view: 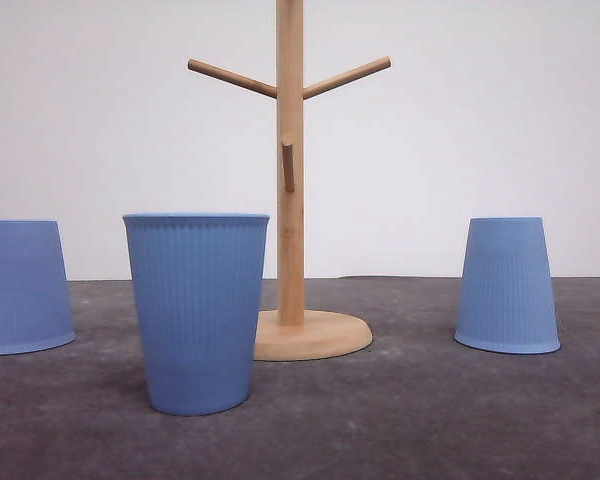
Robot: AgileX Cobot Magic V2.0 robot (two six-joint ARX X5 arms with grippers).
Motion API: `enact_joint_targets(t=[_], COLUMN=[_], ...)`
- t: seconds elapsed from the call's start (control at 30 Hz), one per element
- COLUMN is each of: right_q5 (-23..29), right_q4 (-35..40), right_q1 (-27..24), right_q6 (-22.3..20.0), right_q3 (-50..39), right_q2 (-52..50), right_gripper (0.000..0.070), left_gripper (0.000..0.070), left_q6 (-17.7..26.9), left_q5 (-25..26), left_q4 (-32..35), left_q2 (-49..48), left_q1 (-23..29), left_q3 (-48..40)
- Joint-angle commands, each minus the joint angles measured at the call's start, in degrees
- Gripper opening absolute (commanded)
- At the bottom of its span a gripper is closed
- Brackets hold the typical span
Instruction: Place three cups
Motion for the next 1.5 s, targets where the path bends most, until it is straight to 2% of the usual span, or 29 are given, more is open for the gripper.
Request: enact_joint_targets(t=[0.0,0.1,0.23,0.4,0.57,0.63,0.73,0.87,1.03,1.17,1.23,1.33,1.37,1.4,1.47], right_q5=[-0.23,-1.22,-3.85,-9.20,-15.96,-15.99,-14.73,-11.81,-10.88,-10.91,-10.90,-10.88,-10.89,-10.90,-10.90], right_q4=[-5.27,-13.45,-20.05,-23.72,-25.17,-25.06,-25.13,-25.19,-26.27,-27.21,-27.23,-27.05,-27.07,-27.14,-27.29], right_q1=[-0.07,-0.07,-0.07,-0.06,0.08,1.66,5.87,12.20,17.19,19.51,20.02,20.04,20.04,20.04,20.04], right_q6=[0.89,0.78,-0.65,-4.74,-9.69,-10.58,-12.81,-16.90,-18.96,-19.70,-20.57,-20.61,-20.54,-20.43,-20.19], right_q3=[3.59,9.74,16.18,21.94,25.55,25.95,25.95,25.95,25.95,25.95,25.95,25.95,25.95,25.95,25.95], right_q2=[1.50,5.02,10.46,18.21,26.02,28.21,29.99,30.89,31.75,31.75,31.75,31.69,31.66,31.64,31.64], right_gripper=[0.0005,0.0005,0.0005,0.0005,0.0005,0.0005,0.0005,0.0006,0.0006,0.0007,0.0037,0.0317,0.0392,0.0431,0.0443], left_gripper=[0.0004,0.0003,0.0003,0.0003,0.0003,0.0003,0.0003,0.0003,0.0003,0.0004,0.0037,0.0329,0.0422,0.0471,0.0487], left_q6=[1.18,3.38,6.06,12.12,14.69,15.47,18.92,24.07,31.43,32.27,31.95,29.32,27.79,26.28,23.31], left_q5=[-0.35,-0.33,0.35,4.24,10.90,12.63,11.56,7.35,3.97,3.51,3.52,3.52,3.52,3.52,3.50], left_q4=[-2.97,-8.51,-15.37,-22.10,-26.43,-26.65,-26.52,-26.72,-28.73,-29.74,-29.75,-29.73,-29.73,-29.73,-29.73], left_q2=[1.58,5.43,11.45,18.12,24.23,26.22,27.94,29.98,31.93,32.87,32.98,32.98,32.96,32.96,32.96], left_q1=[0.00,0.00,0.00,0.00,-0.04,-1.38,-5.54,-11.68,-17.35,-19.06,-19.12,-19.12,-19.11,-19.10,-19.10], left_q3=[3.85,10.03,17.07,22.74,25.88,26.34,26.34,26.39,27.40,28.18,28.20,28.20,28.20,28.20,28.22])
